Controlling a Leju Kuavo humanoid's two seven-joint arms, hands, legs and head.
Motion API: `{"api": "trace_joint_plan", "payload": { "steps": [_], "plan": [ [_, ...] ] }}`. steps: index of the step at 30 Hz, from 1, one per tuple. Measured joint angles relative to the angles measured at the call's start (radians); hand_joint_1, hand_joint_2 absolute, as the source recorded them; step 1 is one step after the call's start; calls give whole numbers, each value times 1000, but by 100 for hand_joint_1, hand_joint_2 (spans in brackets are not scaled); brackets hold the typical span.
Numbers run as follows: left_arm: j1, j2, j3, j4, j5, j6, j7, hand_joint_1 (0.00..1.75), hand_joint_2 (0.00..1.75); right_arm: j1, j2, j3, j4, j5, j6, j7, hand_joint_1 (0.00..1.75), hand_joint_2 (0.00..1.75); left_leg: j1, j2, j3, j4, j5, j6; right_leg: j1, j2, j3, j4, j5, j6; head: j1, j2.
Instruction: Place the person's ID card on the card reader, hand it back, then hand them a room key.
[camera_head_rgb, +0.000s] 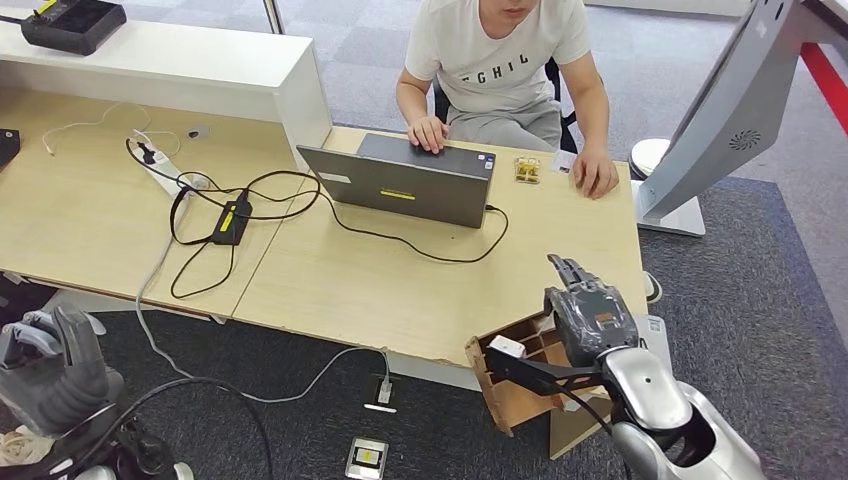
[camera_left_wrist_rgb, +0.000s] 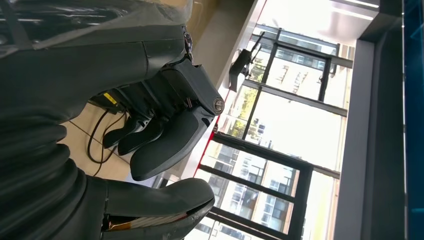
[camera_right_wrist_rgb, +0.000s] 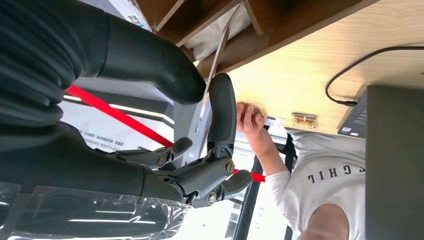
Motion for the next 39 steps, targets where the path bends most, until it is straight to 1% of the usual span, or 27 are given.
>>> {"api": "trace_joint_plan", "payload": {
  "steps": [6,8,13,18,29,34,39],
  "plan": [
    [0,0,0,0,11,0,0,175,175,-4,4,-1,2,-15,-20,-15,153,175,0,0,-1,0,0,0,0,0,0,0,0,0,0,0],
    [0,0,1,0,11,0,0,175,175,-12,9,-1,7,-22,-34,-26,154,175,0,0,-1,0,0,0,0,0,0,0,0,0,0,0],
    [0,0,2,0,17,0,0,175,175,-49,39,1,45,-37,-67,-53,158,175,0,0,-1,0,0,0,0,0,0,0,0,0,0,0],
    [-4,-1,3,1,26,-7,0,175,175,-90,73,8,100,-43,-94,-64,158,175,0,0,-2,0,0,0,0,0,0,0,0,0,0,0],
    [-10,-19,16,14,37,-35,0,175,175,-260,145,13,220,-57,-131,-67,159,175,0,0,-1,0,0,0,0,0,0,0,0,0,0,0],
    [-11,-29,22,16,36,-37,0,175,175,-331,185,12,288,-57,-186,-72,161,175,0,0,-1,0,0,0,0,0,0,0,0,0,0,0],
    [-12,-41,24,19,26,-49,0,175,175,-408,239,12,405,-38,-270,-71,165,175,0,0,-1,0,0,0,0,0,0,0,0,0,0,0]
  ]
}}
